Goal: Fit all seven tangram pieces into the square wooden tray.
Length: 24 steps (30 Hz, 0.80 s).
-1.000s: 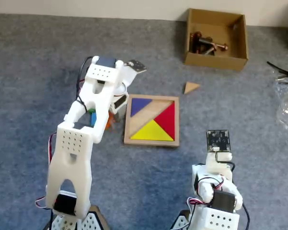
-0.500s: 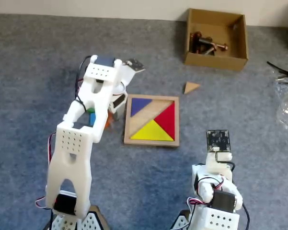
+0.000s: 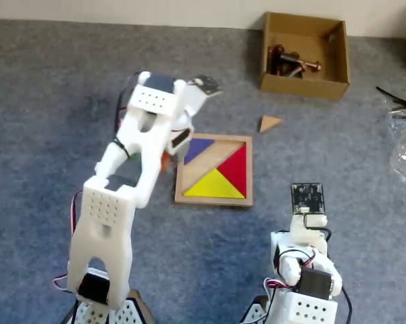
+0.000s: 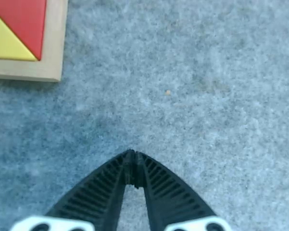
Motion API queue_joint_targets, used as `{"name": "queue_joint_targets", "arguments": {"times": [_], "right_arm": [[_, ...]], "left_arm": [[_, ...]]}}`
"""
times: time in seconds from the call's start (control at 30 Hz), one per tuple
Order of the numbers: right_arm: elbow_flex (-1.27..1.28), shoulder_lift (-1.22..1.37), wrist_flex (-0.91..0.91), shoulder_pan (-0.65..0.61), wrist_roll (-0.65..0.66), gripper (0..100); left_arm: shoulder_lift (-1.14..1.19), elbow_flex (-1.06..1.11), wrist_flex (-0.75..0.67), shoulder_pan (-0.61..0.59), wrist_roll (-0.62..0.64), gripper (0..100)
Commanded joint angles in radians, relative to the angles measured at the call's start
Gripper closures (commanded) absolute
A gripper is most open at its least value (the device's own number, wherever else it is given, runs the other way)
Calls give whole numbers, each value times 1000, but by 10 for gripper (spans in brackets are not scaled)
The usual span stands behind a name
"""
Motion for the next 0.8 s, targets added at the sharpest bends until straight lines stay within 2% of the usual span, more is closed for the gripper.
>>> {"name": "queue_joint_targets", "arguments": {"times": [0.0, 0.43, 0.63, 0.77], "right_arm": [[110, -8, -27, -4, -5, 993], [110, -8, -27, -4, -5, 993], [110, -8, -27, -4, -5, 993], [110, -8, -27, -4, -5, 993]], "left_arm": [[-122, -50, 12, 64, -8, 919], [-160, -59, 44, 70, -12, 919], [-160, -208, 60, 70, -12, 918], [-160, -246, 63, 16, -12, 917]]}}
